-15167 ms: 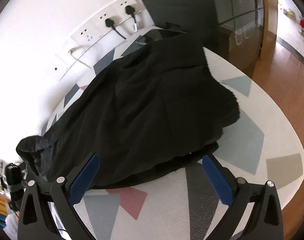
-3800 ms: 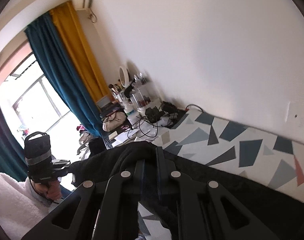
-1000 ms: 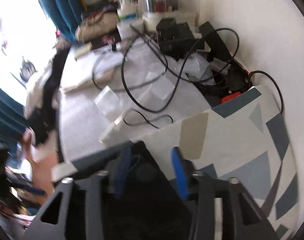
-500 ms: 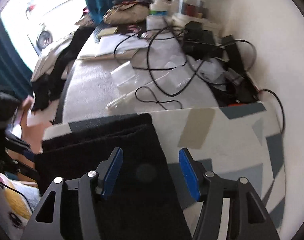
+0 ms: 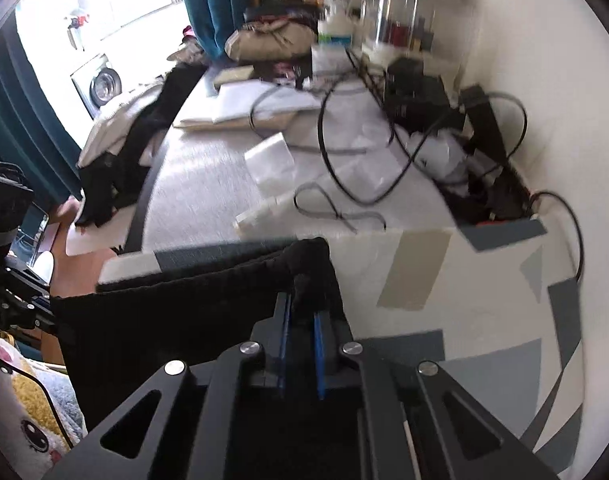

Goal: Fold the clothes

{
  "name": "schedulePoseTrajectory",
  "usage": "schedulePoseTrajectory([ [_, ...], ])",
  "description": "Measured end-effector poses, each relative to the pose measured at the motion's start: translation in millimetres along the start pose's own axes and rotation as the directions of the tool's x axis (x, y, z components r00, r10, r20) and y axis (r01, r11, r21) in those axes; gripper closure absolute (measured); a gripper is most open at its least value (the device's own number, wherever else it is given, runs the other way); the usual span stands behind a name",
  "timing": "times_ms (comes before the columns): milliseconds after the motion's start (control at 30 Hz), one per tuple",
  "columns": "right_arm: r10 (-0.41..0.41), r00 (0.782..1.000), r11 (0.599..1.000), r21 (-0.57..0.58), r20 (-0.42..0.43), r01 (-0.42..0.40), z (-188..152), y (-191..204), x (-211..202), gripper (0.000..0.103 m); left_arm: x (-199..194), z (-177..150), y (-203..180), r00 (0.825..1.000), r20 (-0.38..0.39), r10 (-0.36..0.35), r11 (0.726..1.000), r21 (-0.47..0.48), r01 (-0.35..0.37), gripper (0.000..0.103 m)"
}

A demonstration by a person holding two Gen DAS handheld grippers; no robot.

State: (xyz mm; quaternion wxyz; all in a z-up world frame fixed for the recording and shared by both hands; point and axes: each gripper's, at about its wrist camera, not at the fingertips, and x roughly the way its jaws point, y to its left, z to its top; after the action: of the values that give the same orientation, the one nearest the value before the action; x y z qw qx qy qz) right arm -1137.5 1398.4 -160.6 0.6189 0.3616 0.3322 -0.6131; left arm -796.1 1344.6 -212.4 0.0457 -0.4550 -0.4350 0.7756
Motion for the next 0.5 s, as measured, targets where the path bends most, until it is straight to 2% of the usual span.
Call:
schedulePoseTrajectory([
  [100, 0.015, 1.0, 1.0, -0.006, -0.011, -0.015, 11, 2, 8, 0.093, -5, 6, 5, 0.999, 0.019, 0.038, 0.999, -0.012, -0.038, 0.097],
  [233, 0.022, 0.997, 1.0, 0.018, -0.072, -0.021, 16, -2, 41, 0.092, -5, 8, 25, 0.996, 0.01, 0.092, 0.994, -0.067, -0.092, 0.097],
  [333, 0.028, 0.994, 0.999, 0.046, -0.109, -0.023, 16, -7, 61, 0.078, 3, 10, 37, 0.989, -0.014, 0.145, 0.985, -0.093, -0.146, 0.095],
  [367, 0.043, 0.993, 0.997, 0.066, -0.114, -0.035, 16, -11, 64, 0.077, 4, 11, 41, 0.984, -0.032, 0.172, 0.979, -0.101, -0.175, 0.091],
  [433, 0.065, 0.992, 0.994, 0.093, -0.111, -0.054, 16, -17, 64, 0.076, 0, 11, 46, 0.984, -0.037, 0.175, 0.977, -0.12, -0.178, 0.087],
  [467, 0.07, 0.992, 0.993, 0.106, -0.108, -0.058, 16, -20, 61, 0.074, -5, 12, 47, 0.984, -0.031, 0.176, 0.976, -0.125, -0.179, 0.083],
  [500, 0.07, 0.992, 0.991, 0.12, -0.103, -0.057, 16, -22, 57, 0.067, -9, 12, 47, 0.981, -0.024, 0.195, 0.973, -0.122, -0.196, 0.074],
])
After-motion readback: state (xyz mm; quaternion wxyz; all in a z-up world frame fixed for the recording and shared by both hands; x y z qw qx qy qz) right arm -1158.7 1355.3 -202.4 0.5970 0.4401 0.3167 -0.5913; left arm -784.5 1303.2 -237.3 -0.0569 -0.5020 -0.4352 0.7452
